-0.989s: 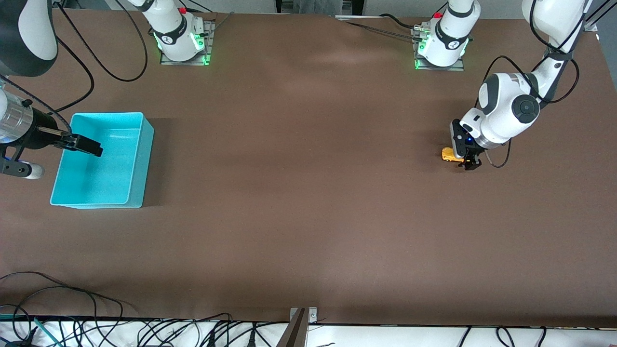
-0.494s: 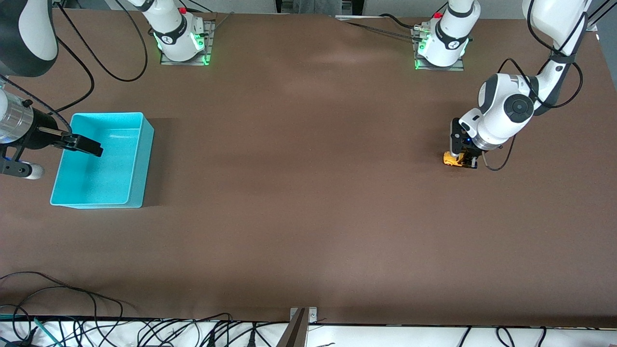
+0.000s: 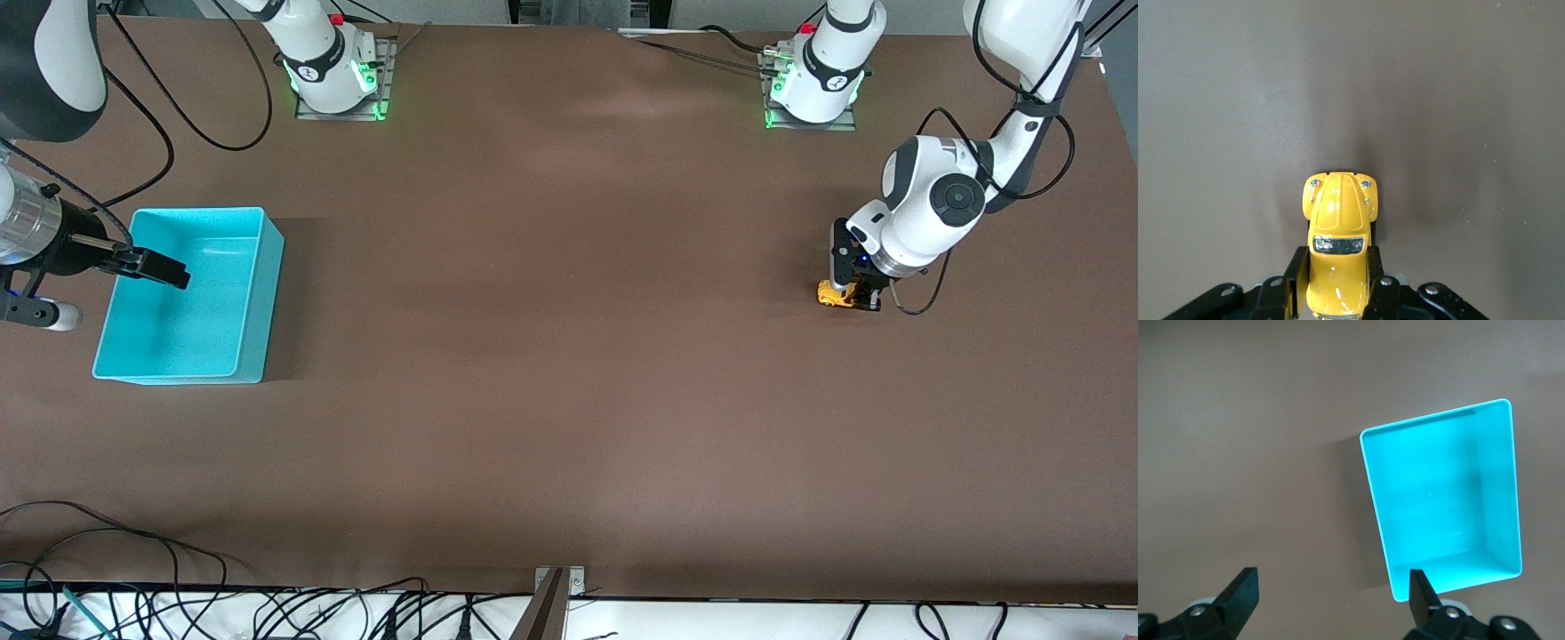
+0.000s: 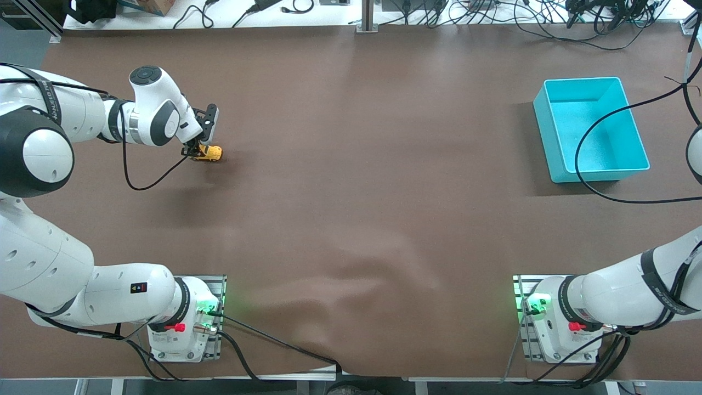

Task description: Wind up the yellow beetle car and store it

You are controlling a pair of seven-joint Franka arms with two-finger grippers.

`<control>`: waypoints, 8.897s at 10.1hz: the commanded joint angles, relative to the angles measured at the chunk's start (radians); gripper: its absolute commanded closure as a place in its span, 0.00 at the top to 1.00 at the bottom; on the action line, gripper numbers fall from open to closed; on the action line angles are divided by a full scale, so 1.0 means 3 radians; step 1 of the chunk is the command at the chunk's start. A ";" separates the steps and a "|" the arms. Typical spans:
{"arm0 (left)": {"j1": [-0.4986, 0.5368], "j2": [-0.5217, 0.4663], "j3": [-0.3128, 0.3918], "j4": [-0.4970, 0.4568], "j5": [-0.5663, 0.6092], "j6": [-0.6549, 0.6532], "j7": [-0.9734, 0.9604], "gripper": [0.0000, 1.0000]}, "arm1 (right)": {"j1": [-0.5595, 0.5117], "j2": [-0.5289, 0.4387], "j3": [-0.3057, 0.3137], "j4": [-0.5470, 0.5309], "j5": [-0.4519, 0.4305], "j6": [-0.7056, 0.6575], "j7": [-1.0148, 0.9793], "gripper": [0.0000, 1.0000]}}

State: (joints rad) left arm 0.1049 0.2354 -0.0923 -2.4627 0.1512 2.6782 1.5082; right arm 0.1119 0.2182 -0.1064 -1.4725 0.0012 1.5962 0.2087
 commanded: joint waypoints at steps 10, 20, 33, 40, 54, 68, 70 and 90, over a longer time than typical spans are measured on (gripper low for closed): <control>-0.0099 0.0289 0.0327 0.0094 -0.0064 0.0000 -0.0011 0.00 | -0.0015 -0.0001 0.0007 0.0005 0.0011 -0.0028 -0.0052 1.00; -0.0074 0.0392 0.0916 0.0217 -0.0141 0.0005 0.0751 0.00 | -0.0015 -0.0006 0.0002 0.0010 0.0011 -0.0033 -0.0092 1.00; -0.0181 0.0167 0.0895 0.0442 -0.0305 -0.0501 0.0608 1.00 | -0.0015 0.0004 0.0002 0.0005 0.0011 -0.0028 -0.0098 1.00; -0.0186 -0.0569 0.0896 0.0421 -0.0295 -0.0511 0.0587 1.00 | -0.0015 0.0014 0.0007 0.0005 0.0011 -0.0033 -0.0098 1.00; -0.0217 -0.1163 0.0793 0.1867 -0.0566 -0.2733 -0.0827 1.00 | 0.0471 0.0371 0.0176 -0.0108 0.0011 -0.0003 -0.2235 1.00; -0.0253 -0.1158 0.0215 0.2900 -0.0458 -0.4269 -0.4122 1.00 | 0.0466 0.0403 -0.0085 -0.2131 0.0001 0.2332 -0.5839 1.00; -0.0268 -0.1122 0.0200 0.2932 -0.0489 -0.4285 -0.4376 1.00 | 0.0466 0.0331 -0.0222 -0.2454 -0.0004 0.2711 -0.5855 1.00; -0.0493 -0.0799 0.0282 0.3204 -0.0601 -0.4341 -0.4940 1.00 | 0.0496 0.0035 -0.0125 -0.1674 -0.0167 0.1727 -0.5707 0.00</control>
State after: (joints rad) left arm -0.0440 -0.0065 -0.0077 -1.5060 -0.0010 1.3942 0.0555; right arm 0.2644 0.2265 -0.1288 -2.0477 -0.0105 2.2036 -1.5196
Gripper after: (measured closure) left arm 0.000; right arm 0.590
